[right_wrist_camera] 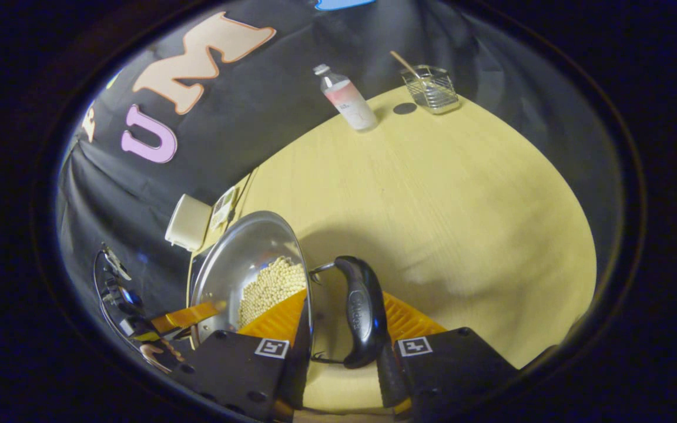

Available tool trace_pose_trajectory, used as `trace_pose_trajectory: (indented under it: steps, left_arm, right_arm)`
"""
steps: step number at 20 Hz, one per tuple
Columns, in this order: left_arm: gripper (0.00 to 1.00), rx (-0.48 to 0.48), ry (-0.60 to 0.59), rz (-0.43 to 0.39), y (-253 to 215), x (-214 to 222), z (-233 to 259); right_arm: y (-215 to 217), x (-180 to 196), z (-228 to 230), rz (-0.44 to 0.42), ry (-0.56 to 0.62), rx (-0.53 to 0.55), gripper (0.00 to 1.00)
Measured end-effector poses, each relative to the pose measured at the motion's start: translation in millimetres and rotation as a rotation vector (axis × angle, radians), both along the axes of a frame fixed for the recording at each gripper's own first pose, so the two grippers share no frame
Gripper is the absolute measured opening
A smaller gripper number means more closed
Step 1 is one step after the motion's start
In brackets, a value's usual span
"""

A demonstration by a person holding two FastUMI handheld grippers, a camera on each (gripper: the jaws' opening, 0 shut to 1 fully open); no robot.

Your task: First push the handle of the pot to place it horizontally, then grasp the pot with both hands and set it on the induction cooktop.

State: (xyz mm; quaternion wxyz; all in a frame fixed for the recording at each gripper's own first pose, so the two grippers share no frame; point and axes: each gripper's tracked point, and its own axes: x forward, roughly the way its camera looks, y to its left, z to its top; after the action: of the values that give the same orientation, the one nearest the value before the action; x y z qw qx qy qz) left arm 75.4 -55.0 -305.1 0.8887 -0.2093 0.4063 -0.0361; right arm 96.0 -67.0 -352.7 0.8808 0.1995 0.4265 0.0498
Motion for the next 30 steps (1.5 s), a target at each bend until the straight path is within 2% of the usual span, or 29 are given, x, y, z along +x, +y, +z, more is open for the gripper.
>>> trace_pose_trajectory:
  steps: [1,2,4,8,14,15,16,17,18,19,22,25,26,27,30]
  left_arm:
    - [0.49,0.002,-0.015,0.000,4,-2,5]
    - [0.53,0.002,-0.028,0.000,9,-4,11]
    - [0.49,0.002,-0.047,0.003,21,-7,19]
    - [0.49,0.009,-0.081,0.009,64,-8,35]
    - [0.52,0.045,-0.136,0.016,161,5,59]
    - [0.49,0.056,-0.140,0.015,177,7,61]
    - [0.52,0.064,-0.145,0.018,192,8,62]
    - [0.49,0.070,-0.150,0.021,207,11,64]
    - [0.52,0.076,-0.158,0.025,221,16,64]
    - [0.49,0.080,-0.164,0.029,234,20,64]
    - [0.50,0.084,-0.169,0.042,266,33,59]
    - [0.48,0.102,-0.179,0.051,292,45,55]
    - [0.48,0.110,-0.188,0.052,299,50,54]
    - [0.46,0.117,-0.195,0.054,305,55,53]
    - [0.49,0.138,-0.207,0.062,318,66,47]
  right_arm:
    - [4,-4,5,0.002,-0.009,0.001,0.52]
    - [11,-8,9,0.003,-0.015,0.001,0.52]
    - [27,-14,16,0.007,-0.026,0.000,0.52]
    - [69,-20,21,0.003,-0.045,0.000,0.52]
    - [171,-27,20,-0.014,-0.049,0.043,0.52]
    - [189,-25,16,-0.016,-0.046,0.056,0.53]
    - [204,-25,13,-0.016,-0.043,0.060,0.53]
    - [217,-25,9,-0.014,-0.043,0.062,0.52]
    - [231,-23,8,-0.014,-0.045,0.064,0.52]
    - [246,-18,6,-0.015,-0.049,0.066,0.52]
    - [279,-8,-1,-0.025,-0.063,0.068,0.52]
    - [305,5,-12,-0.047,-0.065,0.084,0.52]
    - [311,10,-15,-0.056,-0.065,0.089,0.46]
    - [317,14,-18,-0.066,-0.065,0.092,0.52]
    - [329,25,-27,-0.096,-0.067,0.094,0.52]
